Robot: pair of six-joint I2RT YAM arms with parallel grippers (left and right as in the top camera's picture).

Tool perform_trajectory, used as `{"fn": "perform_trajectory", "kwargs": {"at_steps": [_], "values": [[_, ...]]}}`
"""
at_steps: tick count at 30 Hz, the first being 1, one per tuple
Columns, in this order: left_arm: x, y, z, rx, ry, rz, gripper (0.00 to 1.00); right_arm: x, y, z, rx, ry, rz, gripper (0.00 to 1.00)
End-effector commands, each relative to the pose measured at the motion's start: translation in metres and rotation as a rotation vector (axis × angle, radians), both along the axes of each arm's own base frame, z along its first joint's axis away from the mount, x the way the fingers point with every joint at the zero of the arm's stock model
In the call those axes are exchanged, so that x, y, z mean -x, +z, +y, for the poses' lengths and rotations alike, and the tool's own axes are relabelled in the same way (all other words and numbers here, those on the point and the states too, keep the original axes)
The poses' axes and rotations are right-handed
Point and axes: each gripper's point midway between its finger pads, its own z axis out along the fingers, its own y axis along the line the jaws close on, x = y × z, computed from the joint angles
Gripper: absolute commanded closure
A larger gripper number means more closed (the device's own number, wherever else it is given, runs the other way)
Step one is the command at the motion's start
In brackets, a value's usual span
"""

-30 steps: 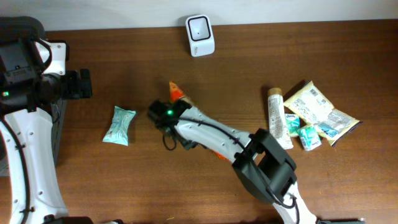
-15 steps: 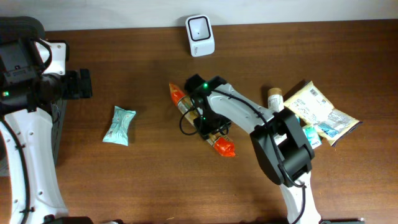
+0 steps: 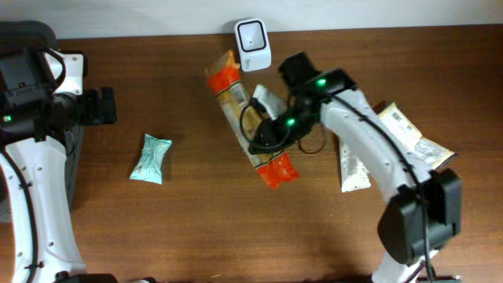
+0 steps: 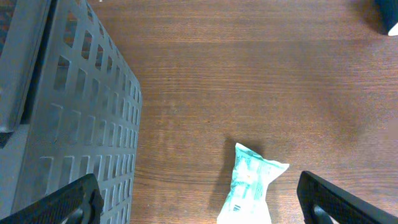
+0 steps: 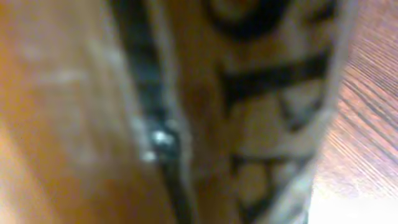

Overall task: Scan the item barcode
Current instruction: 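Lift spaghetti pack and hold its barcode over the white scanner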

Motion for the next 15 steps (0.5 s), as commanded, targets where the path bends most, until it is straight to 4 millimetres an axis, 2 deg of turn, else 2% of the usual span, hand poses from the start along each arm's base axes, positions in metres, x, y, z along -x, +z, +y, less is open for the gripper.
{"fn": "perform_trajectory", "kwargs": {"at_steps": [1, 3, 5, 7, 10, 11, 13, 15], "values": [[0.001, 0.005, 0.001, -0.012, -0.014, -0.009, 0.01, 0.011, 0.049, 0.013, -0.203, 0.082, -0.052, 0.96], [0.001, 0.005, 0.001, -0.012, -0.013, -0.009, 0.01, 0.011, 0.050, 0.013, -0.202, 0.082, -0.051, 0.96], [0.001, 0.005, 0.001, -0.012, -0.014, -0.009, 0.01, 0.002, 0.053, 0.009, -0.151, 0.029, -0.061, 0.96], [0.001, 0.005, 0.001, -0.012, -0.013, -0.009, 0.01, -0.033, 0.071, -0.014, 0.069, -0.146, -0.190, 0.96], [0.001, 0.005, 0.001, -0.012, -0.013, -0.009, 0.01, -0.099, 0.146, -0.052, 0.316, -0.433, -0.579, 0.96], [0.001, 0.005, 0.001, -0.012, -0.014, -0.009, 0.01, -0.122, 0.158, -0.061, 0.397, -0.511, -0.694, 0.96], [0.001, 0.005, 0.001, -0.012, -0.013, -0.009, 0.01, -0.173, 0.162, -0.079, 0.595, -0.635, -0.913, 0.96], [0.001, 0.005, 0.001, -0.012, -0.013, -0.009, 0.01, -0.225, 0.144, -0.089, 0.804, -0.735, -1.072, 0.96]]}}
